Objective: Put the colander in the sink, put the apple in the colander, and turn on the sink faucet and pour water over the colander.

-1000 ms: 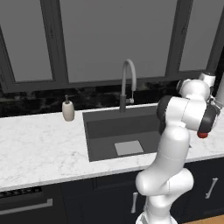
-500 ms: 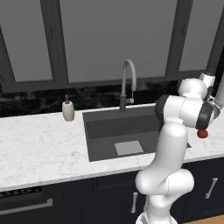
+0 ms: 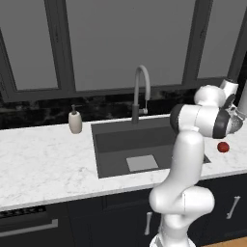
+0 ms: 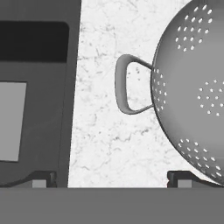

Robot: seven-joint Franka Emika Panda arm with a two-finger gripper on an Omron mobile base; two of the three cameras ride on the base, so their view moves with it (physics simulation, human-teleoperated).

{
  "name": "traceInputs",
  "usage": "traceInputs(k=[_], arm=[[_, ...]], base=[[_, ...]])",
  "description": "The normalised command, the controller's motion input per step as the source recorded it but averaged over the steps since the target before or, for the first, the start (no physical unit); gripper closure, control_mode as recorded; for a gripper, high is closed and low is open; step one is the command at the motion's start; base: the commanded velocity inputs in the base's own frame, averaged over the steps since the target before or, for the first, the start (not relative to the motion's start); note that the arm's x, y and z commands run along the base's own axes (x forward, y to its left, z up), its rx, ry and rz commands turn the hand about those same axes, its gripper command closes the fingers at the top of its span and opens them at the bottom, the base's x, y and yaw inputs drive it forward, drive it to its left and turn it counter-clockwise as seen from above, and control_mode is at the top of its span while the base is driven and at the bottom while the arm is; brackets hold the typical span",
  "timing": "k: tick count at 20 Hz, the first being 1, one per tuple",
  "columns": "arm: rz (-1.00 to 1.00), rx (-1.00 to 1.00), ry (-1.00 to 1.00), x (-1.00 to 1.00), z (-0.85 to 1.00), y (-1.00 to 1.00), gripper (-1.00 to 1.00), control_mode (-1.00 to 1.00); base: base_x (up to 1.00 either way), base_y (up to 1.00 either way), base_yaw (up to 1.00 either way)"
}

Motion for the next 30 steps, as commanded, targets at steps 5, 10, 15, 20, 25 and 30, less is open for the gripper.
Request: traceInputs(k=[5, 10, 15, 20, 25, 30], arm=[[0.02, 0.00, 0.03, 0.17, -0.08, -0.11, -1.00, -1.00], [0.01, 0.00, 0.04, 0.02, -0.15, -0.01, -1.00, -1.00], [0.00, 0.00, 0.04, 0.02, -0.11, 0.00, -1.00, -1.00], [0.00, 0.00, 0.04, 0.08, -0.10, 0.00, -1.00, -1.00], [0.00, 0.00, 0.02, 0.24, -0.15, 0.00, -1.00, -1.00], [0.00, 0.00, 0.00, 0.26, -0.13, 0.00, -1.00, -1.00]], base=[[0.00, 0.00, 0.00], [0.00, 0.00, 0.00], [0.00, 0.00, 0.00], [0.00, 0.00, 0.00], [0.00, 0.00, 0.00], [0.00, 0.00, 0.00]])
